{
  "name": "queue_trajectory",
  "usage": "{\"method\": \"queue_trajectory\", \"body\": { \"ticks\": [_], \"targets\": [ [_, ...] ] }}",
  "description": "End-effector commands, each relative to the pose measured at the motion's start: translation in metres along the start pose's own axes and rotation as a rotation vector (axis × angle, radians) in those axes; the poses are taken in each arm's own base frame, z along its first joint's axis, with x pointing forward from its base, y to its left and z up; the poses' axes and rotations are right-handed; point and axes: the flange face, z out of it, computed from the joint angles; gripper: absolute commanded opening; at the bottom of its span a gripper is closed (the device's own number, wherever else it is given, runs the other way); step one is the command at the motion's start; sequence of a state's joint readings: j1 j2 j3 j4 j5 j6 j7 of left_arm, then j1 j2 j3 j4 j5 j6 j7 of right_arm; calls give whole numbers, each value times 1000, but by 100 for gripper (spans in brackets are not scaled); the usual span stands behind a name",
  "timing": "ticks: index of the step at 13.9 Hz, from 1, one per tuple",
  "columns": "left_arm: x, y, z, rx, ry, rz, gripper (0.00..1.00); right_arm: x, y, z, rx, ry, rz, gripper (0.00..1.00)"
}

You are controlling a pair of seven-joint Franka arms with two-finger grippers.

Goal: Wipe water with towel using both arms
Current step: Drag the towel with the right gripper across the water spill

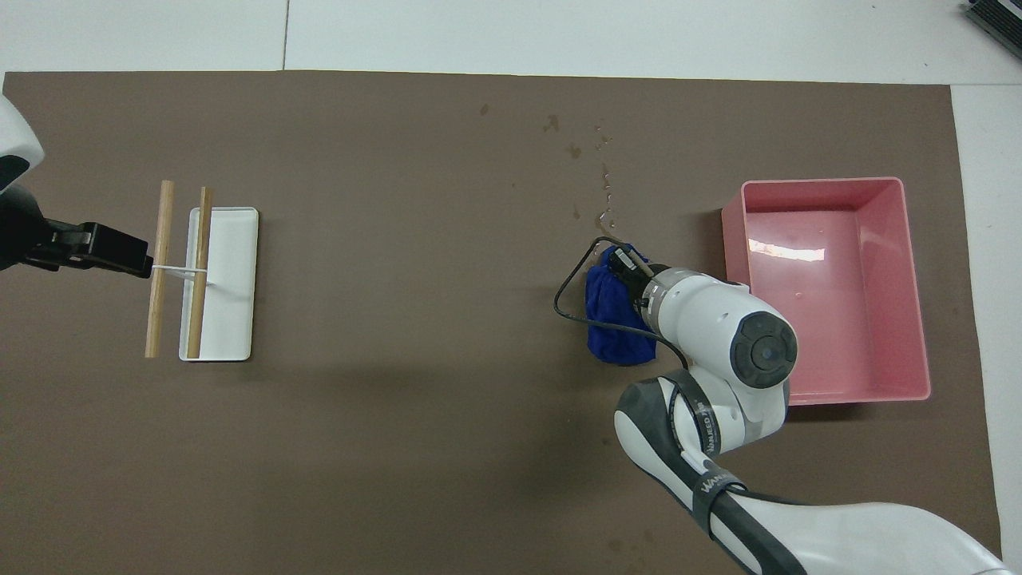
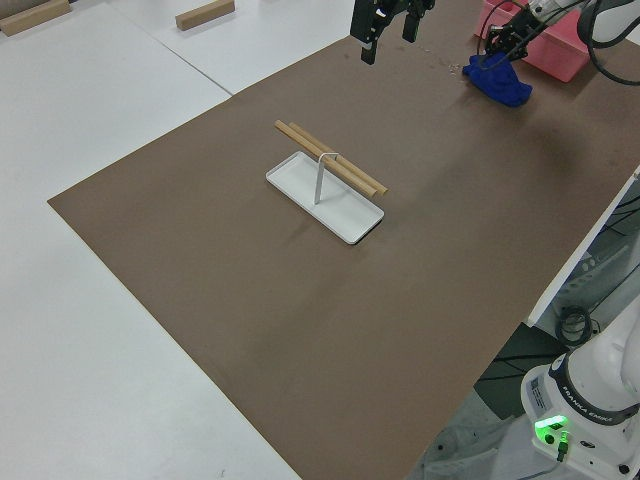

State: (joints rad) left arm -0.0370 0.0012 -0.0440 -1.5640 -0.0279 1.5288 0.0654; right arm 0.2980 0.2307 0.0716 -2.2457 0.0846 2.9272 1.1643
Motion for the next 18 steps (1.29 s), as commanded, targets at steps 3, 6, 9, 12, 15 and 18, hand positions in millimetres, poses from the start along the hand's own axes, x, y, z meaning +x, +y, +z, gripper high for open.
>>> {"method": "queue_trajectory", "body": {
  "ticks": [3,6,9,12,15,18],
  "targets": [
    [-7,-2,-6,14,22,10,100,40,-39,15,66,42,-77,0],
    [-8,-2,-4,15,14,7,100,78,-73,7,138,88,-49,0],
    [-9,-5,-4,14,10,2,100,84,-88,-11,132,75,-28,0],
    [-9,-2,-4,14,9,8,100,80,-92,-78,52,36,-37,0],
    [-9,-3,-4,14,11,7,100,86,-82,-144,-61,-10,-33,0],
    [-9,-4,-4,14,10,4,100,107,-46,-182,-181,-54,-61,0]
  ]
}}
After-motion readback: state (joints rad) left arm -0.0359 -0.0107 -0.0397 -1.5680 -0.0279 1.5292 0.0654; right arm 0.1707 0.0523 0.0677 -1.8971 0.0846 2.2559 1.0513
